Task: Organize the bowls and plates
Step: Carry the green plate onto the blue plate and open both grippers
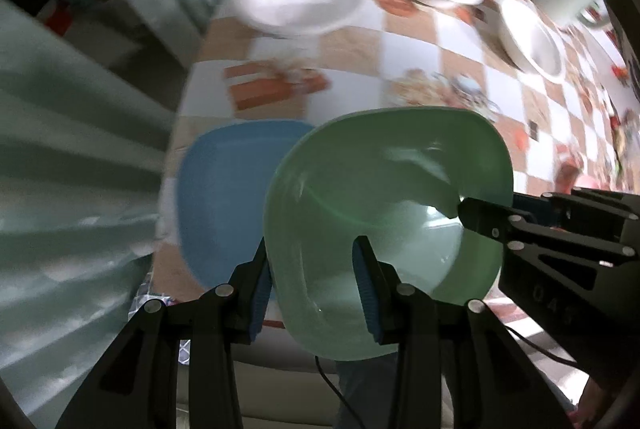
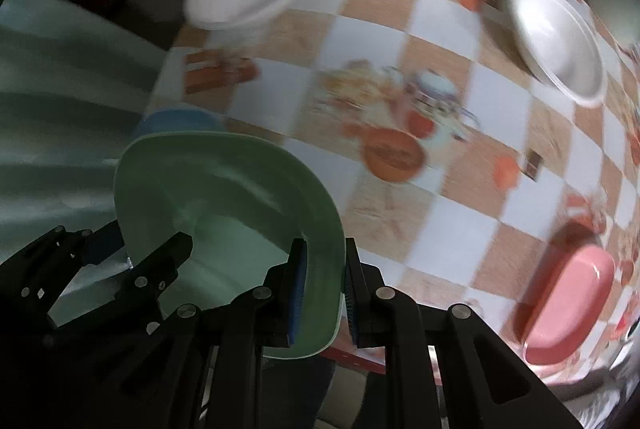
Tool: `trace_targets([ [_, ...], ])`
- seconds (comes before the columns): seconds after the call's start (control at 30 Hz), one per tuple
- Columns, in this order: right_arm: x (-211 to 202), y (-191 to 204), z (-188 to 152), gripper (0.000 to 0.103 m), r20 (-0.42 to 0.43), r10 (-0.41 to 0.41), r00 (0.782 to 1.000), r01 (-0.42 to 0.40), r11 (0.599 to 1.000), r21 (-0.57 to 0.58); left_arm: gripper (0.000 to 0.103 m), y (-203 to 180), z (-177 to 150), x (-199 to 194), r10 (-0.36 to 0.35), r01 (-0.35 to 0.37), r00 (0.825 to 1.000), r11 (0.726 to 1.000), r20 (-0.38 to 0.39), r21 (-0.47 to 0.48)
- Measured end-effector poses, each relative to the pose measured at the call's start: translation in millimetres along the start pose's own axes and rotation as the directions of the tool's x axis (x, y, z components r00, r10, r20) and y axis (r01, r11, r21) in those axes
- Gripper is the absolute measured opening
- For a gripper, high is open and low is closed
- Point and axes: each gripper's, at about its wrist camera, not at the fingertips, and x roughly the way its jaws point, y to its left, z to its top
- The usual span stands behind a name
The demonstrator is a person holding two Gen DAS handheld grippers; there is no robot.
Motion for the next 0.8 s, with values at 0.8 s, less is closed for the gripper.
trace_targets([
  [0.8,50.1,103.2,49.3,0.02,-0.059,-0.017,0.998,0.011,0.995,-0.103,0.042,77.7,28.1,29.8,0.084,-0.084,0.996,0.994,-0.017,-0.063],
])
